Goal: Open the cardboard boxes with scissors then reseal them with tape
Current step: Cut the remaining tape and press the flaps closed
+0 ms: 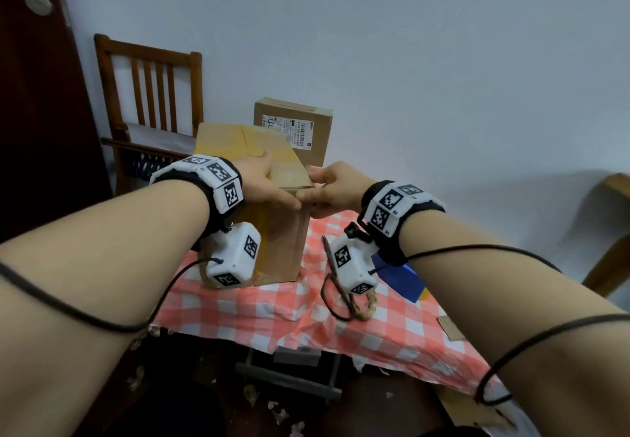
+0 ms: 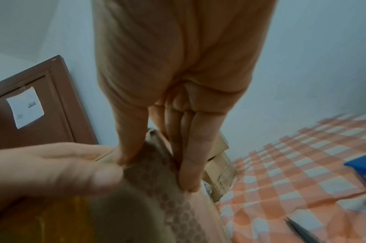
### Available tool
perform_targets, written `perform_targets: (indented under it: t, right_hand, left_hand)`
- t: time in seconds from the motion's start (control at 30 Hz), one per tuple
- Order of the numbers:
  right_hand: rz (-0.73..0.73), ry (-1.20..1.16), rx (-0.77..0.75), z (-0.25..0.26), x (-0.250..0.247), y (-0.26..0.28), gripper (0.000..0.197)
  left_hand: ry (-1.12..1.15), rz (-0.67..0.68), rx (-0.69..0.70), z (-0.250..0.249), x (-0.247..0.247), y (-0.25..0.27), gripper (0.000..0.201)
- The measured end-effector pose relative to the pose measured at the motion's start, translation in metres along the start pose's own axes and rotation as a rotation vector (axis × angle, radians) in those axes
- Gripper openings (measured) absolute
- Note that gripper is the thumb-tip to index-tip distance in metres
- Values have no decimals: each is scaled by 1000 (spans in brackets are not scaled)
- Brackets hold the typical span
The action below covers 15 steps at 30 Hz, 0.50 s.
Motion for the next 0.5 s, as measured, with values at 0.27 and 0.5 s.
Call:
perform_targets:
  t: [0.27, 0.5]
  right_hand:
    - [-81, 10, 124, 0, 0, -3, 43]
    - [-120, -96, 229, -8, -2, -8, 40]
  left_hand:
    - [60, 6, 43, -10, -3, 0, 67]
    - [-76, 21, 42, -5, -1, 2, 81]
Point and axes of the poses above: each hand's wrist, its own y-axis away from the middle knuckle, its own x-axis out of the palm, z = x × y, the point moved 10 cm from there along -y, towards the middle knuckle, and after that the axes turned 14 degrees about -z, right-handed, at the moved point
